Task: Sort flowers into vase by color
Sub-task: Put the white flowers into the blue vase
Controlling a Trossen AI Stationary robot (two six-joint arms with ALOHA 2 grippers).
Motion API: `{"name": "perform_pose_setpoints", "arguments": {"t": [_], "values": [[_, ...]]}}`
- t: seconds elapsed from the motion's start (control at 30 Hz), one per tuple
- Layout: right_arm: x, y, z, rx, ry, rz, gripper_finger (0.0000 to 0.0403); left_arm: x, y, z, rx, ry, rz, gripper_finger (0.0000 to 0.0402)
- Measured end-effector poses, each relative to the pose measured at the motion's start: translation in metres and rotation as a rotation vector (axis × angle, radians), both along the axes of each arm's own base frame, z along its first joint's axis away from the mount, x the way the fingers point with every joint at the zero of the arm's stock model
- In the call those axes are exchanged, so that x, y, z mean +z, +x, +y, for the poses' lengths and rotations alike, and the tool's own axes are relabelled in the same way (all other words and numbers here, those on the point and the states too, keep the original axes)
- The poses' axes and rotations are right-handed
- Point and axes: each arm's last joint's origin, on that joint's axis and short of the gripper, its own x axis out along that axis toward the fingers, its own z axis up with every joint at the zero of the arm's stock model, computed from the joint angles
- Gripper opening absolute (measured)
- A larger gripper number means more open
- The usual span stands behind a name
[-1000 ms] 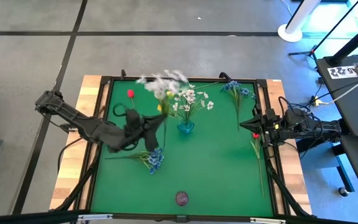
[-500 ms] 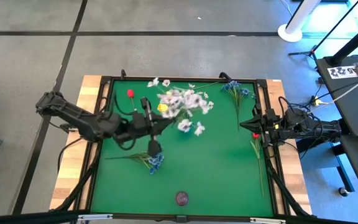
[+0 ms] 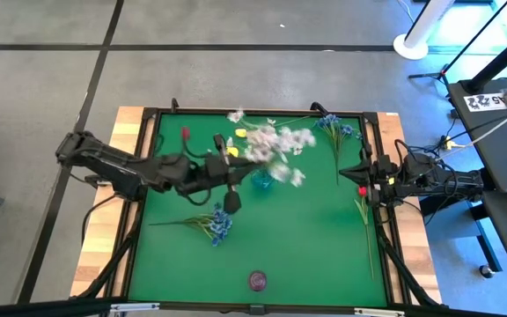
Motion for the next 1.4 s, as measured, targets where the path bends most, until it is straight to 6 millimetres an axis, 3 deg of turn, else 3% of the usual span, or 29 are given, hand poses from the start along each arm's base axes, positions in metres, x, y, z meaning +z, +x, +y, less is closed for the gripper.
{"name": "perform_pose_setpoints", "arguments": {"t": [0.27, 0.47, 0.63, 0.77, 0.9, 1.07, 1.4], "values": [[0.000, 0.000, -0.002, -0.085, -0.019, 0.002, 0.0008, -0.029, 0.038, -0.003, 0.028, 0.082, -0.074, 0.0004], [0.000, 0.000, -0.002, -0.078, -0.017, 0.001, 0.0008, -0.057, 0.062, 0.014, 0.088, 0.030, -0.107, 0.0004], [0.000, 0.000, -0.002, -0.067, 0.158, -0.011, 0.0008, -0.076, 0.074, 0.025, 0.119, 0.039, -0.051, 0.0004], [0.000, 0.000, -0.002, -0.066, 0.282, -0.017, 0.0008, -0.078, 0.074, 0.026, 0.158, 0.032, -0.039, 0.0004], [0.000, 0.000, -0.002, -0.055, 0.403, -0.021, 0.0008, -0.093, 0.070, 0.027, 0.155, -0.020, -0.020, 0.0004], [0.000, 0.000, 0.000, 0.004, 0.425, -0.009, 0.0008, -0.119, 0.056, 0.032, 0.207, -0.042, -0.023, 0.0004], [0.001, 0.000, 0.000, 0.033, 0.451, -0.008, 0.0008, -0.142, 0.039, 0.041, 0.241, -0.099, -0.062, 0.0004]]}}
